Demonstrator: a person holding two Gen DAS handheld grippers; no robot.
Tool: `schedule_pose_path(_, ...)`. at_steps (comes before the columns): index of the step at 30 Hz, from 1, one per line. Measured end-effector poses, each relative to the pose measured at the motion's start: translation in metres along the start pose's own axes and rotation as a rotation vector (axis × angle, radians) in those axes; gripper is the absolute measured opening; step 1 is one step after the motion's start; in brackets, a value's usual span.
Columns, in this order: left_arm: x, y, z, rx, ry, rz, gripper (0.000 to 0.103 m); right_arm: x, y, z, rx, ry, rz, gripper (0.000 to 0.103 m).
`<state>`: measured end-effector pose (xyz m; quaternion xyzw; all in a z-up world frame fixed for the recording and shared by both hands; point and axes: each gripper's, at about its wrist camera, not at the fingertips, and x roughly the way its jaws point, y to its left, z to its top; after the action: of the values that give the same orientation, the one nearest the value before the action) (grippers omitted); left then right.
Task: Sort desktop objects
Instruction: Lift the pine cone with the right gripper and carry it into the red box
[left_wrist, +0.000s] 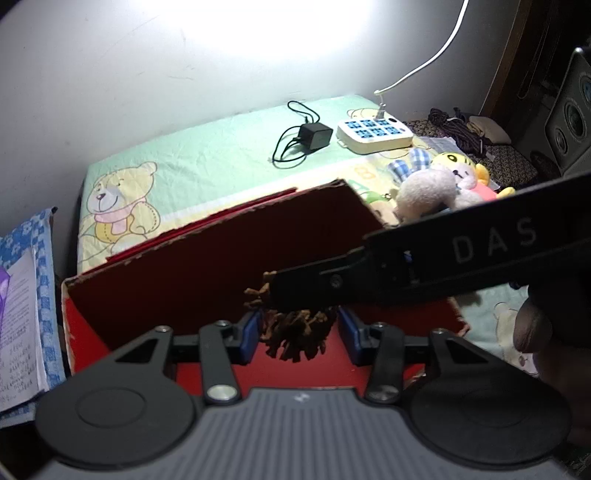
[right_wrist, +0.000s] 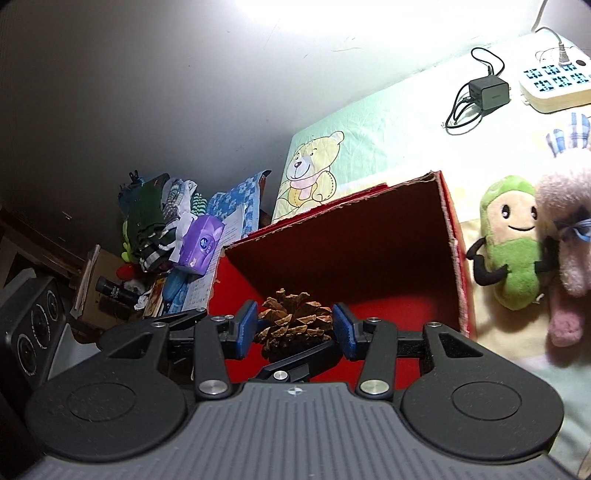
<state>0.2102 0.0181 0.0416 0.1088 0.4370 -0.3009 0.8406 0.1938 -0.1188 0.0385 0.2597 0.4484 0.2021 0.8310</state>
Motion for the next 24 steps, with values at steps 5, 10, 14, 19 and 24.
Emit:
schedule_pose_path(5,0.031,0.035,-0.007,-0.034,0.075,0.021,0.047,0.047,0.0,0.011,0.065,0.063,-0.019,0.048)
schedule_pose_path(10,0.054,0.06,-0.013,-0.097,0.141,0.037,0.047,0.088,0.0,0.016,0.081,0.151,-0.043,0.048)
schedule_pose_path(14,0.07,0.073,-0.016,-0.142,0.191,0.061,0.049,0.111,-0.005,0.021,0.098,0.22,-0.046,0.048)
schedule_pose_path(19,0.088,0.091,-0.017,-0.229,0.275,0.042,0.047,0.134,-0.008,0.028,0.117,0.283,-0.059,0.048)
schedule_pose_path(24,0.091,0.096,-0.016,-0.259,0.313,0.064,0.049,0.154,-0.015,0.035,0.139,0.306,-0.077,0.048)
